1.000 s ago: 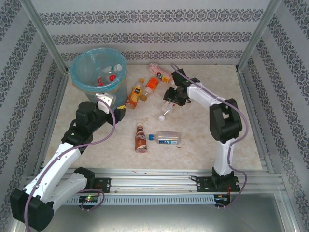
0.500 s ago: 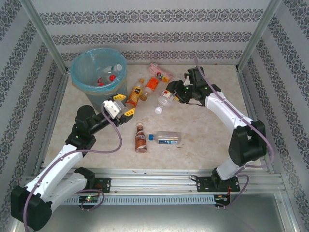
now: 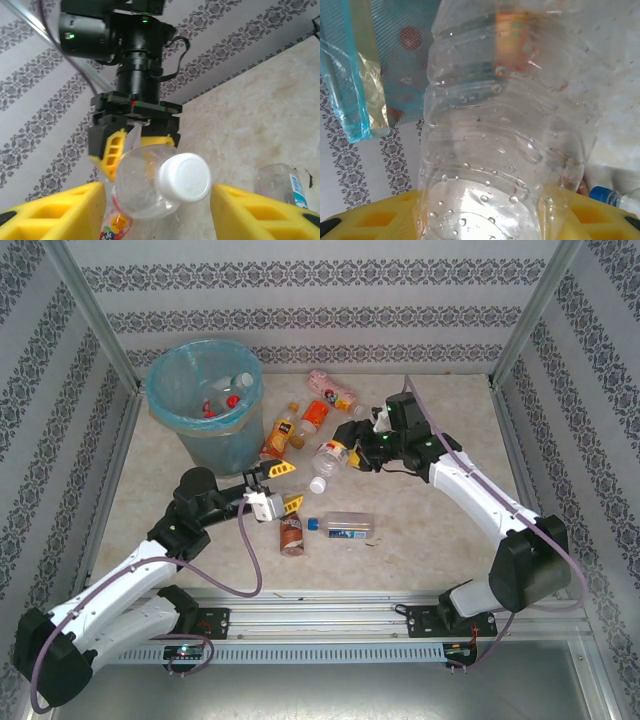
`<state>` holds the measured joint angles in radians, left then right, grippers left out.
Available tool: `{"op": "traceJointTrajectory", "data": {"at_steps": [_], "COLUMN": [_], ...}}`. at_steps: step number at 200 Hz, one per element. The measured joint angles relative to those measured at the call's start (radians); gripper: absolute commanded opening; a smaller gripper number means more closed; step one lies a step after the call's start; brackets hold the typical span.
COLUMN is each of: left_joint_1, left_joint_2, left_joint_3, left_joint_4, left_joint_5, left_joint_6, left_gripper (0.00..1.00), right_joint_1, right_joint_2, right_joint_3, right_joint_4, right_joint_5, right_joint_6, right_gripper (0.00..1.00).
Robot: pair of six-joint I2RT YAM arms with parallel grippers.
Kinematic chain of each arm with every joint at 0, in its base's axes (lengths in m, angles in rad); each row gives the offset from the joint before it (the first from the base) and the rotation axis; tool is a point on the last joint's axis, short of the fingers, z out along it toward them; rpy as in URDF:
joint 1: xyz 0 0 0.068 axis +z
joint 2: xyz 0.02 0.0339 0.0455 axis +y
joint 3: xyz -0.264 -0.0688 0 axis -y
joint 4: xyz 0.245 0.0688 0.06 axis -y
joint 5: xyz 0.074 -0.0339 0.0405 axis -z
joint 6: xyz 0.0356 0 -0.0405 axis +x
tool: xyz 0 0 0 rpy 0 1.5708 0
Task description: Put the plastic bottles in the bin
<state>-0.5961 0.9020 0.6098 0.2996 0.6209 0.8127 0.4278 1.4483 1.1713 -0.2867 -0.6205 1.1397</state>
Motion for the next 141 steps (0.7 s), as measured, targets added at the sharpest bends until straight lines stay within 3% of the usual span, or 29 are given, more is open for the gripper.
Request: {"op": "traceJointTrajectory", "data": {"at_steps": [74, 141], "left_joint_1": [-0.013, -0.014], "left_joint_2": [0.020, 0.034], "left_joint_3": [-0.032, -0.039], "left_joint_4": [0.002, 0.053], "left_joint_5": [-0.050, -0.049], "left_joint_6": [0.044, 0.047], "left_gripper": [0.49, 0.48], "right_joint_1": [0.067, 0.075], "right_joint_2": [0.025, 0.038], "right_joint_3": [0.006, 0.012], "right_joint_4": [0.053, 0.064], "right_joint_5": [-0.021, -0.024], "right_joint_6": [0.052, 0.074], "right_gripper": [0.52, 0.51]}}
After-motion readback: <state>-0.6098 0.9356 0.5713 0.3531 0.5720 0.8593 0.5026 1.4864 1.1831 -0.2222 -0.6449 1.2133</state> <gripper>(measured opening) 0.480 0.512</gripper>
